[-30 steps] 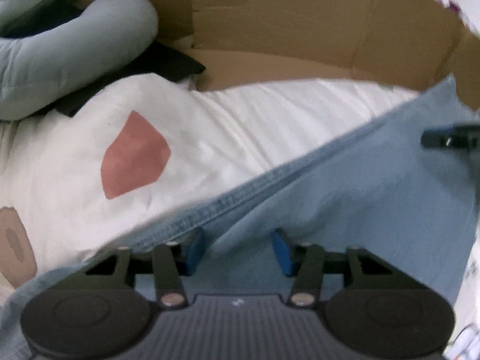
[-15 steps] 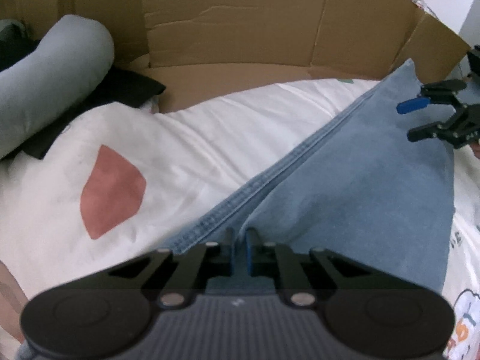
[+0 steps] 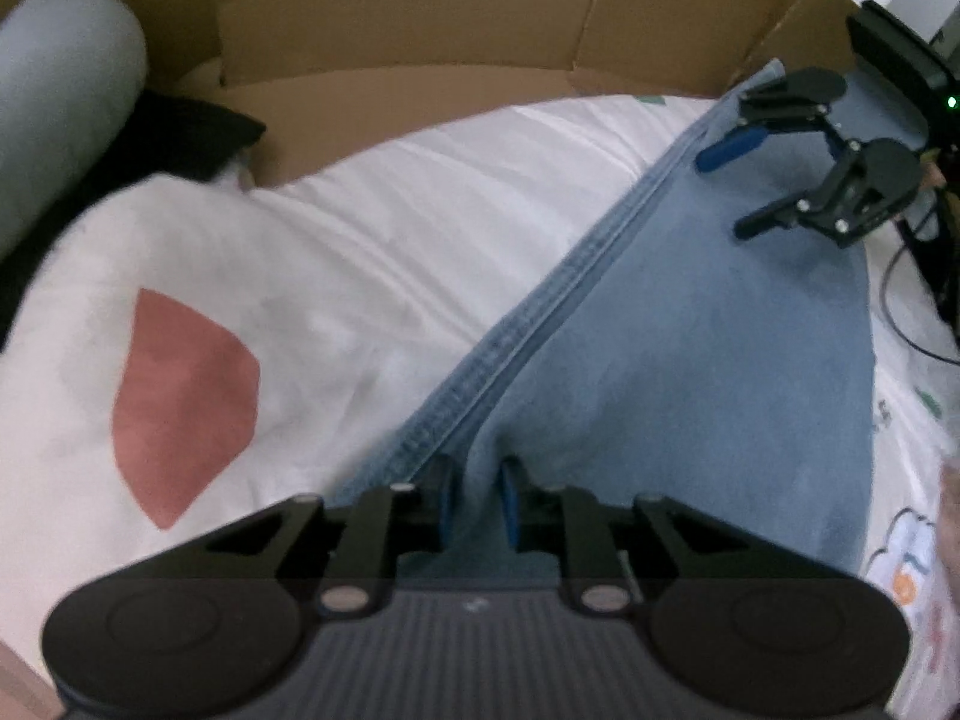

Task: Fold clothes

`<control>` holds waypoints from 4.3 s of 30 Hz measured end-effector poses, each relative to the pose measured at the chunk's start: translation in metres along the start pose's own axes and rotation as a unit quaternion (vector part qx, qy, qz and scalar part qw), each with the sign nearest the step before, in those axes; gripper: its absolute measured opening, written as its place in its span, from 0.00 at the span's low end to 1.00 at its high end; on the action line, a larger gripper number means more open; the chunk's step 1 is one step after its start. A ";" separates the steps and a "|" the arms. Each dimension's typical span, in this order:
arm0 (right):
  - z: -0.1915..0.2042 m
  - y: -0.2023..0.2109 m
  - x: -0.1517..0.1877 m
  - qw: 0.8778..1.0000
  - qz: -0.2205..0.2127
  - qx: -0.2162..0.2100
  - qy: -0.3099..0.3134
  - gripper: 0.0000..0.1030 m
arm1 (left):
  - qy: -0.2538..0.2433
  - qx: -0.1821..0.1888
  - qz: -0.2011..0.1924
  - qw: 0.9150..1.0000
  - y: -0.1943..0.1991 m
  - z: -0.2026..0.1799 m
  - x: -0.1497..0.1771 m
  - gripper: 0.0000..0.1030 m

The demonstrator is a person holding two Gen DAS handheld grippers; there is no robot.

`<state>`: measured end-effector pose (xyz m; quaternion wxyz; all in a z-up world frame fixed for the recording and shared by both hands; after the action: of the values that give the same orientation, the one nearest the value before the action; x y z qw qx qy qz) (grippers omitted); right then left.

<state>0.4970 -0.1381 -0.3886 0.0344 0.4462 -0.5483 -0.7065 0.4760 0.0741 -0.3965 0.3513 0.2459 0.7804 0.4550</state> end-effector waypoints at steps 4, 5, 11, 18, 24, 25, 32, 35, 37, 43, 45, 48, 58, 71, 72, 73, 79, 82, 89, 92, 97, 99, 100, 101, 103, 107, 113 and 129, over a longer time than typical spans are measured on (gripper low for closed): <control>0.004 -0.011 -0.012 0.999 0.014 -0.033 0.033 0.48 | 0.020 0.037 0.005 0.999 0.003 0.011 -0.003 0.19; 0.006 -0.013 -0.014 0.998 0.015 -0.039 0.041 0.48 | 0.021 0.043 0.006 0.999 0.004 0.013 -0.003 0.19; 0.010 -0.024 -0.022 0.996 0.021 -0.048 0.065 0.46 | 0.007 0.059 0.008 0.998 -0.006 0.013 -0.008 0.19; 0.023 -0.037 -0.021 0.992 0.036 -0.036 0.112 0.47 | 0.001 0.076 0.019 0.997 -0.020 0.009 -0.020 0.19; 0.022 -0.047 -0.022 0.991 0.054 -0.048 0.115 0.46 | -0.008 0.076 0.025 0.997 -0.023 0.001 -0.028 0.17; 0.020 -0.047 -0.022 0.990 0.060 -0.055 0.113 0.46 | -0.010 0.076 0.026 0.997 -0.023 0.000 -0.029 0.14; 0.007 -0.042 -0.018 0.982 0.105 -0.071 0.139 0.45 | -0.063 0.067 0.006 0.996 -0.006 -0.016 -0.028 0.03; 0.012 -0.046 -0.018 0.978 0.111 -0.070 0.163 0.45 | -0.080 0.073 -0.010 0.994 0.009 -0.026 -0.029 0.03; 0.016 -0.050 -0.022 0.976 0.118 -0.071 0.170 0.45 | -0.097 0.076 -0.010 0.992 0.015 -0.034 -0.028 0.03; 0.015 -0.056 -0.027 0.973 0.127 -0.094 0.169 0.45 | -0.127 0.083 -0.004 0.988 0.023 -0.050 -0.028 0.03; 0.014 -0.054 -0.026 0.974 0.122 -0.098 0.166 0.45 | -0.130 0.083 -0.006 0.988 0.024 -0.051 -0.026 0.03; 0.011 -0.050 -0.026 0.975 0.120 -0.099 0.160 0.05 | -0.133 0.068 -0.007 0.989 0.022 -0.046 -0.025 0.03; 0.015 -0.042 -0.025 0.979 0.101 -0.035 0.172 0.01 | -0.132 0.030 -0.013 0.991 0.008 -0.025 -0.032 0.03; 0.010 -0.053 -0.026 0.982 0.103 -0.010 0.159 0.01 | -0.110 0.020 0.002 0.994 -0.013 -0.008 -0.029 0.05; 0.009 -0.053 -0.025 0.983 0.100 -0.011 0.154 0.01 | -0.111 0.018 0.007 0.994 -0.010 -0.008 -0.026 0.07; 0.008 -0.052 -0.025 0.984 0.097 -0.012 0.150 0.01 | -0.116 0.013 0.015 0.993 -0.007 -0.008 -0.021 0.08; 0.008 -0.050 -0.023 0.987 0.088 -0.006 0.135 0.02 | -0.126 -0.022 0.053 0.990 0.013 0.001 0.010 0.10; 0.006 -0.050 -0.025 0.989 0.094 -0.006 0.114 0.02 | -0.129 -0.037 0.052 0.990 0.020 0.005 0.017 0.06; 0.004 -0.046 -0.029 0.991 0.105 0.008 0.081 0.01 | -0.119 -0.044 0.032 0.991 0.030 0.011 0.014 0.04; 0.008 -0.053 -0.026 0.989 0.114 0.022 0.088 0.03 | -0.109 -0.054 0.040 0.992 0.028 0.013 0.013 0.08; -0.003 -0.034 -0.023 0.993 0.095 0.035 0.064 0.20 | -0.085 -0.105 0.018 0.991 0.053 0.023 0.024 0.23; -0.011 -0.023 -0.017 0.993 0.090 0.048 0.057 0.23 | -0.063 -0.117 0.005 0.991 0.065 0.029 0.035 0.23; -0.015 -0.017 -0.013 0.993 0.087 0.053 0.052 0.24 | -0.049 -0.126 -0.006 0.991 0.069 0.031 0.040 0.23; -0.019 -0.011 -0.009 0.994 0.084 0.058 0.047 0.25 | -0.035 -0.134 -0.016 0.990 0.074 0.032 0.045 0.23; -0.027 -0.002 0.000 0.993 0.084 0.073 0.045 0.26 | -0.007 -0.149 -0.039 0.988 0.083 0.034 0.056 0.23; -0.042 0.010 0.021 0.990 0.088 0.099 0.042 0.29 | 0.035 -0.179 -0.086 0.979 0.094 0.027 0.067 0.23; -0.057 0.014 0.041 0.987 0.093 0.118 0.048 0.35 | 0.095 -0.200 -0.139 0.965 0.090 0.017 0.082 0.23; -0.049 -0.002 0.039 0.985 0.097 0.102 0.104 0.00 | 0.062 -0.133 -0.187 0.971 0.059 -0.025 0.039 0.23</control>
<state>0.5073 -0.1950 -0.4136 0.1145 0.4632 -0.6514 -0.5900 0.4362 0.1153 -0.3483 0.4105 0.0181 0.7655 0.4951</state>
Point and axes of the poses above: each gripper's, at about its wrist camera, not at the fingertips, and y roughly against the way its jaws point, z to its left, x to its underside, the point moved 6 cm from there along -y, roughly the way its jaws point, and after that the axes turned 8 degrees about x, right-handed, at the moved point
